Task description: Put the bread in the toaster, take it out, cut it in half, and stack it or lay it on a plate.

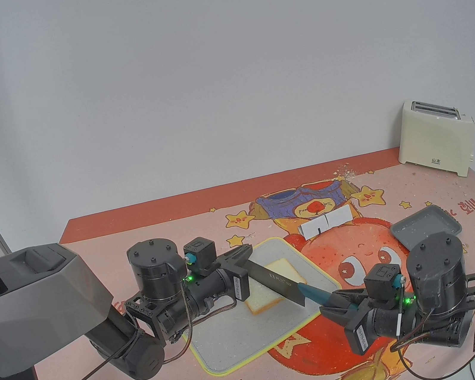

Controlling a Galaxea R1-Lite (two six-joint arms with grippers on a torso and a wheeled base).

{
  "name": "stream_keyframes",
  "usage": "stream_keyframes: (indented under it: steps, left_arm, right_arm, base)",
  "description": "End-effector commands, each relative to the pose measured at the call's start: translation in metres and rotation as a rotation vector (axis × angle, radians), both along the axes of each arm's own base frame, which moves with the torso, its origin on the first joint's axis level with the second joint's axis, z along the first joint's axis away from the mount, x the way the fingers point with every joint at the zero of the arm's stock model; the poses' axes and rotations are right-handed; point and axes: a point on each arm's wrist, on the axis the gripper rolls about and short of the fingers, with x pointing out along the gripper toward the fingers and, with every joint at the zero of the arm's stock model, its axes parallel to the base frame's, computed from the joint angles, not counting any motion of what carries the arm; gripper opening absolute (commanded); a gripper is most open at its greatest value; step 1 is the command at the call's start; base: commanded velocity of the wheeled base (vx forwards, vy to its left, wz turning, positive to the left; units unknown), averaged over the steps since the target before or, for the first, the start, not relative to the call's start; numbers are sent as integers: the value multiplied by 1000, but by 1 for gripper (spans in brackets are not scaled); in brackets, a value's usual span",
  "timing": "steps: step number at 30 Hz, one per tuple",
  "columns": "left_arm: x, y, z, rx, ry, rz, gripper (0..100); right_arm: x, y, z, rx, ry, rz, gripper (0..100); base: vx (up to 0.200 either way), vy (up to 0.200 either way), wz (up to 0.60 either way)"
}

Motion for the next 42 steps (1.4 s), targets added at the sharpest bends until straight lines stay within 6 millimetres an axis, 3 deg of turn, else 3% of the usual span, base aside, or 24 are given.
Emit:
stream_keyframes:
  steps: [1, 5, 6, 13, 16, 21, 27, 31, 42]
  left_arm:
    - [-10, 6, 33, -56, -76, -2, 0]
    - [-22, 14, 55, -87, -117, 0, 0]
    - [-31, 21, 71, -110, -148, -2, 0]
    - [-50, 62, 93, -150, -231, 66, 0]
    - [-63, 88, 96, -155, -272, 117, 0]
    - [-83, 109, 104, -173, -325, 117, 0]
    - [-93, 113, 104, -167, -329, 84, 0]
    - [-91, 113, 102, -162, -327, 90, 0]
    - [-87, 113, 97, -112, -339, 141, 0]
  right_arm:
    - [2, 3, 7, 27, -21, 2, 0]
    - [2, 2, 9, 35, -28, 0, 0]
    - [2, 2, 12, 45, -35, -2, 0]
    - [2, -5, 31, 151, -71, -34, 0]
    - [7, -23, 48, 213, -119, -101, 0]
    - [19, -54, 57, 229, -156, -225, 0]
    - [33, -73, 63, 232, -187, -315, 0]
    - [35, -81, 46, 167, -148, -343, 0]
    - [40, -76, 24, 84, -88, -331, 0]
  base:
    - [0, 0, 0]
    - [0, 0, 0]
    - [0, 0, 0]
    - [0, 0, 0]
    - [0, 0, 0]
    - [0, 0, 0]
    - [0, 0, 0]
    - [0, 0, 0]
    - [0, 0, 0]
